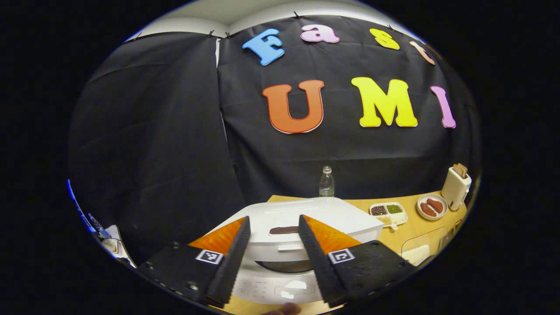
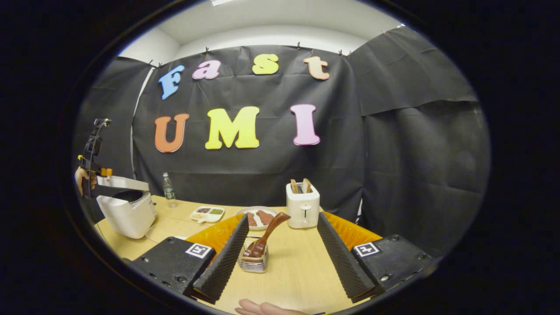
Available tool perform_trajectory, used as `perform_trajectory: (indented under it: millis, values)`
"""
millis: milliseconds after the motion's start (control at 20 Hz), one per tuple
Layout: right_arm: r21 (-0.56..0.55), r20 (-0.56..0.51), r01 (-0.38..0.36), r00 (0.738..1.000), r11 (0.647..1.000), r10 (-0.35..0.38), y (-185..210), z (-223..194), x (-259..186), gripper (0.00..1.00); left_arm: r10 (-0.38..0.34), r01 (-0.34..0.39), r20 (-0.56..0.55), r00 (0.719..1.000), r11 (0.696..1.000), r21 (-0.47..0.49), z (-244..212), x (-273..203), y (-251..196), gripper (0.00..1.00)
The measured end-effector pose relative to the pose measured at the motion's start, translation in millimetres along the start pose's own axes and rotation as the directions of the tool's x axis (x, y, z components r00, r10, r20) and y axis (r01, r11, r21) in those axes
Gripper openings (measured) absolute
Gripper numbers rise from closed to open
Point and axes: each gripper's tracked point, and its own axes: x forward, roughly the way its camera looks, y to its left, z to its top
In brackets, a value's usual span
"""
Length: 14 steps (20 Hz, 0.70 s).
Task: Close the left gripper, press the button to open the rice cooker; take a wooden spoon from the chopstick holder with the right hand, scoop a spoonful of rice and pour it into the rice cooker, then put the wooden spoon back into the chopstick holder.
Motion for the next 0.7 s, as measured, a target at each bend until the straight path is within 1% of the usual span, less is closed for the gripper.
perform_trajectory:
  millis: [100,250,400,500,550,600,700]
  values:
    - [0.001,-0.007,-0.001,1.0,1.0,0.002,0,-6,2,1.0,0.02,-0.018,0.063,0.998,0.999,-0.037,14,-13,13,0.99]
    - [0.013,-0.016,-0.013,1.0,1.0,0.013,4,-14,7,1.0,0.047,-0.044,0.078,0.996,0.998,-0.034,16,-28,25,0.95]
    - [0.028,-0.013,-0.028,1.0,0.999,0.028,8,-21,14,1.0,0.044,-0.041,0.108,0.993,0.999,-0.034,14,-58,34,0.95]
    - [0.036,-0.018,-0.036,0.999,0.999,0.036,9,-28,22,1.0,0.022,-0.017,0.111,0.994,0.999,-0.042,7,-78,33,0.96]
    - [0.037,-0.024,-0.041,0.999,0.998,0.042,10,-32,27,1.0,-0.002,0.007,0.116,0.993,0.999,-0.047,4,-88,29,0.96]
    - [0.036,-0.03,-0.047,0.998,0.998,0.048,13,-37,32,1.0,-0.025,0.031,0.131,0.991,0.998,-0.045,1,-100,26,0.96]
    - [0.044,-0.047,-0.049,0.998,0.998,0.051,14,-45,45,1.0,-0.049,0.053,0.163,0.985,0.998,-0.023,-3,-119,22,0.95]
